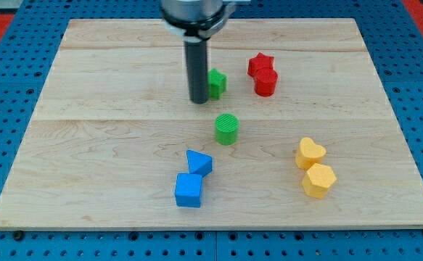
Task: Place the green circle bottom of the red circle
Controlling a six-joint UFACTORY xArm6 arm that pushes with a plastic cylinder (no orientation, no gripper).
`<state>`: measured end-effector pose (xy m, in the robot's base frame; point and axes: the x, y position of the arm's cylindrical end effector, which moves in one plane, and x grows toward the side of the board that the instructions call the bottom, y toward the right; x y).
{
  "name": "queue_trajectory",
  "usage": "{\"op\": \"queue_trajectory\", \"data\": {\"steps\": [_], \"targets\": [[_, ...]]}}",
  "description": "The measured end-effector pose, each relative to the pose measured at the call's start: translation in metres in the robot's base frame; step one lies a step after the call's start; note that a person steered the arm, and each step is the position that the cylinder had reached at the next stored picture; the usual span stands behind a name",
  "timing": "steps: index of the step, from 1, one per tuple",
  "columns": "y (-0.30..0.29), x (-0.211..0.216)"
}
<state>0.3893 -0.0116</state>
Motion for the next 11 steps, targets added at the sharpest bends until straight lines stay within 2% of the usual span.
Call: {"op": "queue_trajectory", "data": {"steps": [1, 2, 3, 4, 5, 6, 7, 8, 9, 10, 11], "targets": [[0.029, -0.020], [0.030, 0.007], [-0.022, 0.046], [-0.079, 0.068], [-0.083, 0.103], [-0.030, 0.108], [0.026, 0.092], [0.052, 0.058], [0.065, 0.054], [0.082, 0.087], [0.112, 0.097]]}}
